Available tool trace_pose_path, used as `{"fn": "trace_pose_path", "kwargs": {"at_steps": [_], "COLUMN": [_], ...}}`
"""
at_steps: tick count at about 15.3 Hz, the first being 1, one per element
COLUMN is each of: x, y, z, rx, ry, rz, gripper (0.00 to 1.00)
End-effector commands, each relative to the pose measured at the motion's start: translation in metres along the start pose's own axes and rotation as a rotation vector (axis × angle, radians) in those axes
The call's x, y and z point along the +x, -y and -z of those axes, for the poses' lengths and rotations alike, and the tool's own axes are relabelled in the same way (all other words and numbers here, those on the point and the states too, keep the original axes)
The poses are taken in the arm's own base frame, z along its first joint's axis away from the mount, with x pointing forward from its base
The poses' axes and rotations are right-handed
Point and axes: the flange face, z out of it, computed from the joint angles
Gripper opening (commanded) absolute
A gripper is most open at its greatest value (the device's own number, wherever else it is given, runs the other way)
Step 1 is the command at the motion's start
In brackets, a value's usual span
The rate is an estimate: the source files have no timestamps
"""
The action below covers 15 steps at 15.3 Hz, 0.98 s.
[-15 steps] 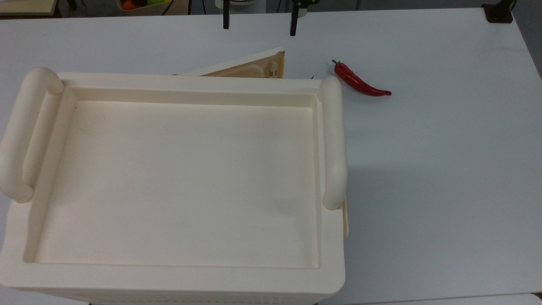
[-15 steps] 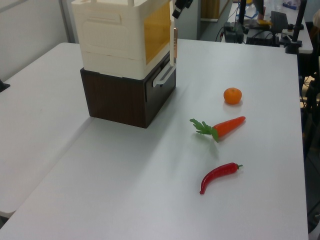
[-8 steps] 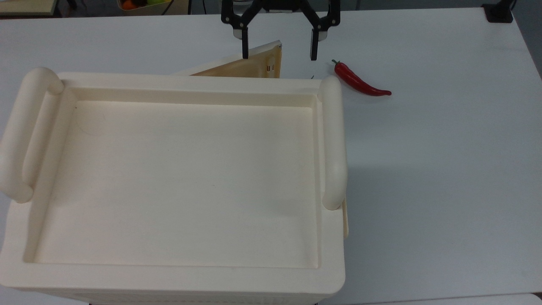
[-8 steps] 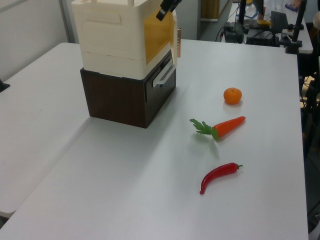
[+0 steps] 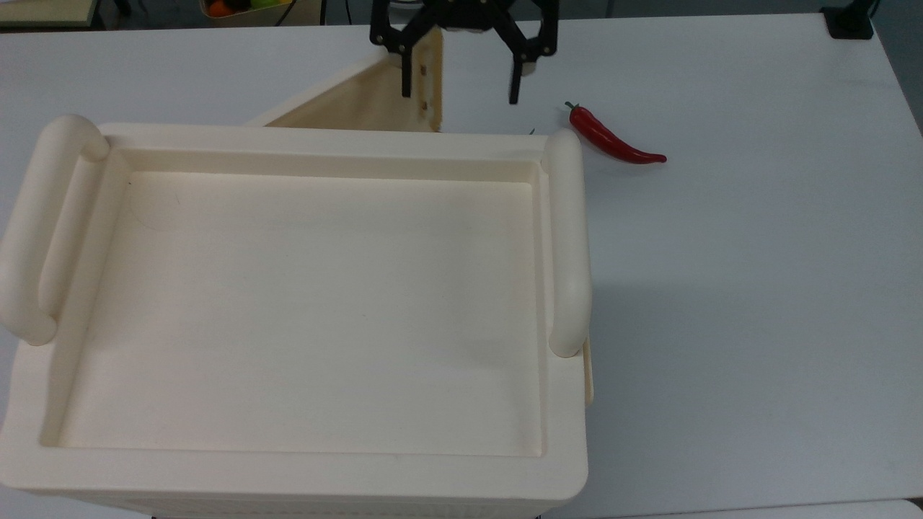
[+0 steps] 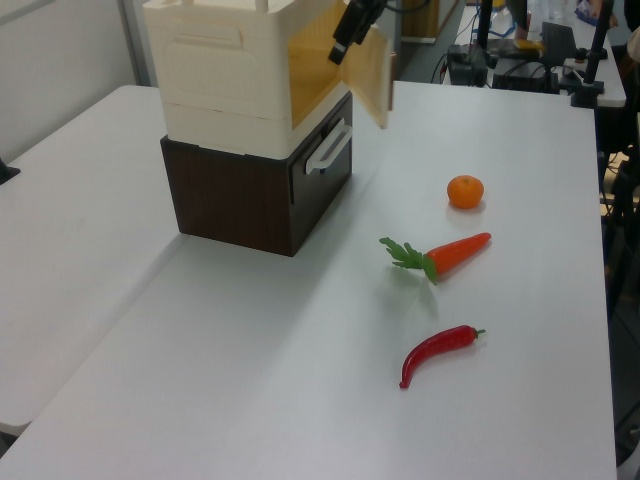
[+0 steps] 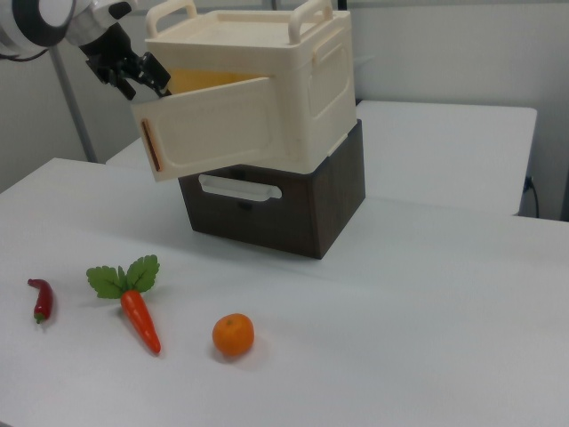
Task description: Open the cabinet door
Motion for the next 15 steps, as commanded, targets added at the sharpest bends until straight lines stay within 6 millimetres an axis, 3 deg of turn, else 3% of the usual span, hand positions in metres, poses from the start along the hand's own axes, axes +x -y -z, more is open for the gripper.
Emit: {"fn": "trace_pose_path", "kwargs": {"at_steps": [1,5,10,15], "x": [-0.025,-0.041,-0.078,-0.092], "y": [-0.026,-0.044,-0.061,-0.076], "z": [0.025,0.033,0.018,0.002], "rx": [-0.038,-0.046,-0.051,0.001], "ry": [0.138,0.250,0.383,0.440], "rz": [0.037,0.050,0.062,0.011], "gripper": [1.00,1.00,1.00,1.00]}}
